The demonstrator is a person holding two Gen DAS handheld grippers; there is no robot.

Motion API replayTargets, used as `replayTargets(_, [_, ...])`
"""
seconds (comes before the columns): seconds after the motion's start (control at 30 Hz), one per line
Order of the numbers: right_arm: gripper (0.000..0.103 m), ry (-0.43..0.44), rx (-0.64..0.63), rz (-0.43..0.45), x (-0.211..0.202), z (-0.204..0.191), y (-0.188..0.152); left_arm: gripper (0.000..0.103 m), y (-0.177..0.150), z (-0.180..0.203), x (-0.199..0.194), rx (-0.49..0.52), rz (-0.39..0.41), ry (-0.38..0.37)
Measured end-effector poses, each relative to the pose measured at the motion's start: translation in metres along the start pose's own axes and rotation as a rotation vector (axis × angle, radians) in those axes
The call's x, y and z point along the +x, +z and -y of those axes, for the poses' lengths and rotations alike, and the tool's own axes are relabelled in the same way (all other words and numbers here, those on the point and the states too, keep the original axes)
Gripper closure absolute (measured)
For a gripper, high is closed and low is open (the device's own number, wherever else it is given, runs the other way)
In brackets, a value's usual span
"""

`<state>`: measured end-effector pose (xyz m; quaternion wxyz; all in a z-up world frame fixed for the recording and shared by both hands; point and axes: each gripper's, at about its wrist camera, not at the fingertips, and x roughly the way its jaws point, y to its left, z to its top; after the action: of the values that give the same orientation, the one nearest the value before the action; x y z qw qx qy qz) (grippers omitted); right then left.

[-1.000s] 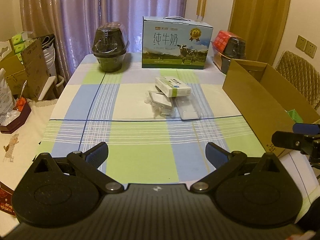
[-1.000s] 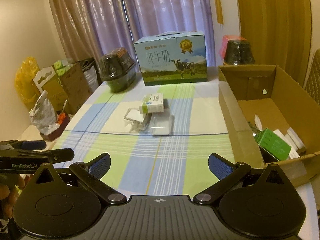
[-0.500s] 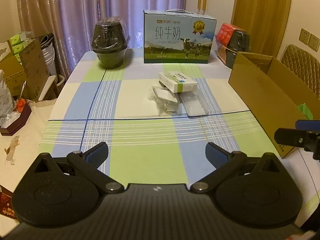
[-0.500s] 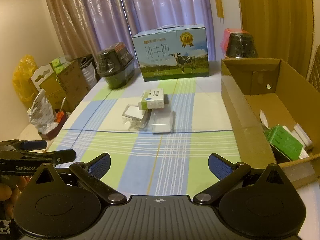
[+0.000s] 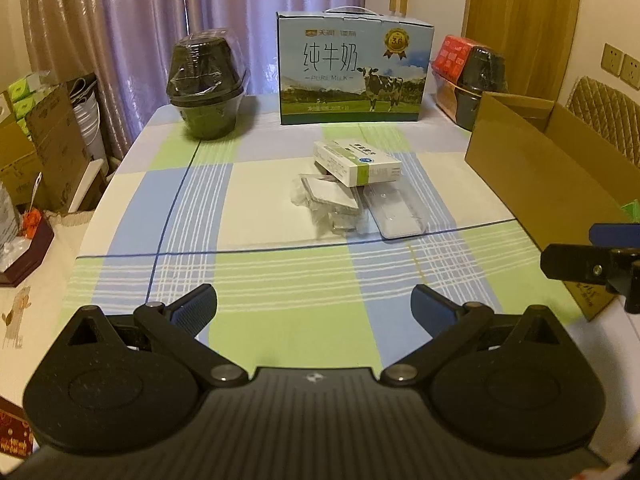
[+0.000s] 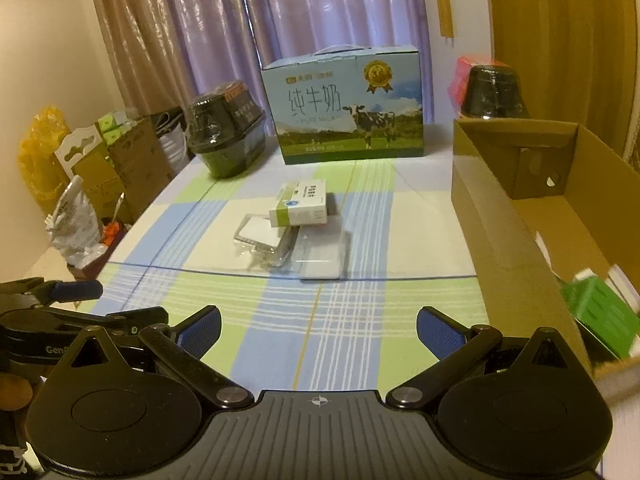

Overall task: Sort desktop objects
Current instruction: 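Withdraw both tools from the cardboard box back over the table, then grasp a clear plastic tray with the right tool while the left tool grasps another clear tray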

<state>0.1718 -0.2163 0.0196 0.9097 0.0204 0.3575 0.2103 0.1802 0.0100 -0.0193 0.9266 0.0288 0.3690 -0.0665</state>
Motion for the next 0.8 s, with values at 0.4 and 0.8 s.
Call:
replayTargets(0.4, [0.002, 0.001, 0.003, 0.013, 0.076, 0.018, 0.01, 0.005, 0.004, -0.002, 0.074, 0.084, 0.03, -0.022])
replayTargets(0.8, [0.023, 0.02, -0.018, -0.015, 0.149, 0.019, 0.021, 0.006, 0.018, 0.004, 0.11, 0.148, 0.075, -0.023])
